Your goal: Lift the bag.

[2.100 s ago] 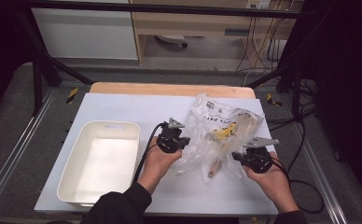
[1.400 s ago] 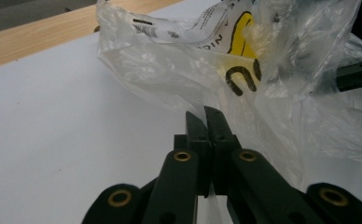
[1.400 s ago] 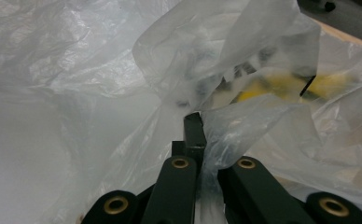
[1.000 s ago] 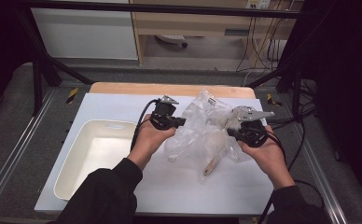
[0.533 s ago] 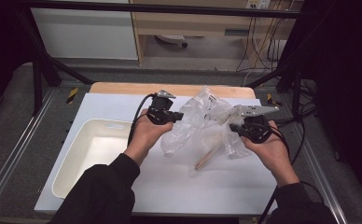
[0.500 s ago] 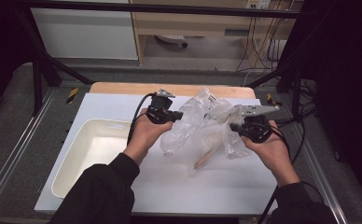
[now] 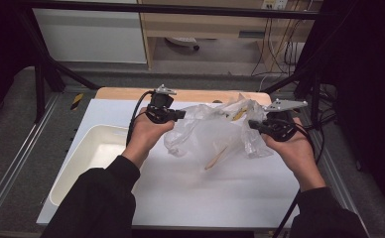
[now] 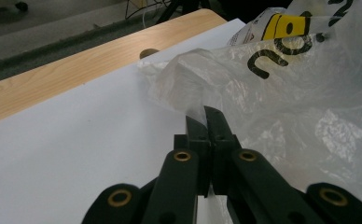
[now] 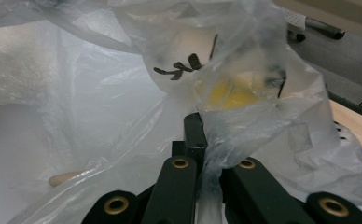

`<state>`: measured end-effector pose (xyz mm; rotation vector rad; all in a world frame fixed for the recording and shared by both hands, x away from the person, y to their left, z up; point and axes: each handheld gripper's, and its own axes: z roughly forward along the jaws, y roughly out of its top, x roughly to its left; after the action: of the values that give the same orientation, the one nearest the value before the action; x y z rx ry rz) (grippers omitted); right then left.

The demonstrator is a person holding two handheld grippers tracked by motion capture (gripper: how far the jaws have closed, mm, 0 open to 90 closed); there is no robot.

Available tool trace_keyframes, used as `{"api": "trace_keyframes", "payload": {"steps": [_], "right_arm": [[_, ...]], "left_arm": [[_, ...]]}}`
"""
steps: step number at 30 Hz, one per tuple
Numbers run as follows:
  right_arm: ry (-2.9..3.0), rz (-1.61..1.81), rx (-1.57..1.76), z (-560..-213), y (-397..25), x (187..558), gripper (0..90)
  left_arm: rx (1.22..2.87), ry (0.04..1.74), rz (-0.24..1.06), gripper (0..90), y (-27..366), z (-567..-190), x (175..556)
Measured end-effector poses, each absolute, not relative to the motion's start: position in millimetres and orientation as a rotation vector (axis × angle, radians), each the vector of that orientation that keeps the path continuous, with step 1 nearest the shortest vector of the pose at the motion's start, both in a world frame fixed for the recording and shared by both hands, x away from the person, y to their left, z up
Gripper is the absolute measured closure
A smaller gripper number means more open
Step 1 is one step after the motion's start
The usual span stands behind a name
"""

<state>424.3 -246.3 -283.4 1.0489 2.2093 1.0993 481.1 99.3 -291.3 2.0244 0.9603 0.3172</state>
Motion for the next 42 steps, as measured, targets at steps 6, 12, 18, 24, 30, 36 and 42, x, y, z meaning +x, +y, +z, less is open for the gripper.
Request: {"api": "trace_keyframes", "payload": {"steps": [6, 12, 18, 24, 30, 36, 42], "right_arm": [[2.169, 1.127, 1.075, -268.1, -259.0, 429.5, 90.0], [2.124, 1.153, 1.119, -253.6, -270.8, 438.9, 90.0], [2.085, 1.185, 1.165, -241.9, -279.3, 448.5, 90.0], [2.067, 1.18, 1.175, -228.6, -281.8, 457.8, 90.0], [2.043, 1.18, 1.191, -210.0, -282.6, 467.8, 90.0], [2.029, 1.171, 1.212, -199.8, -282.8, 477.5, 90.0], [1.991, 1.17, 1.222, -194.2, -285.5, 485.9, 90.0]], "left_arm": [[2.029, 0.982, 0.33, 90.0, 113.6, -287.2, 488.2], [2.024, 1.001, 0.334, 90.0, 128.0, -281.3, 494.6], [2.01, 1.019, 0.339, 90.0, 142.9, -273.7, 499.7], [2.003, 1.022, 0.338, 90.0, 149.1, -266.9, 502.0], [1.99, 1.021, 0.344, 90.0, 152.4, -255.7, 505.0], [1.962, 1.019, 0.342, 90.0, 155.0, -240.3, 509.1], [1.916, 1.033, 0.396, 90.0, 159.2, -226.4, 521.8]]}}
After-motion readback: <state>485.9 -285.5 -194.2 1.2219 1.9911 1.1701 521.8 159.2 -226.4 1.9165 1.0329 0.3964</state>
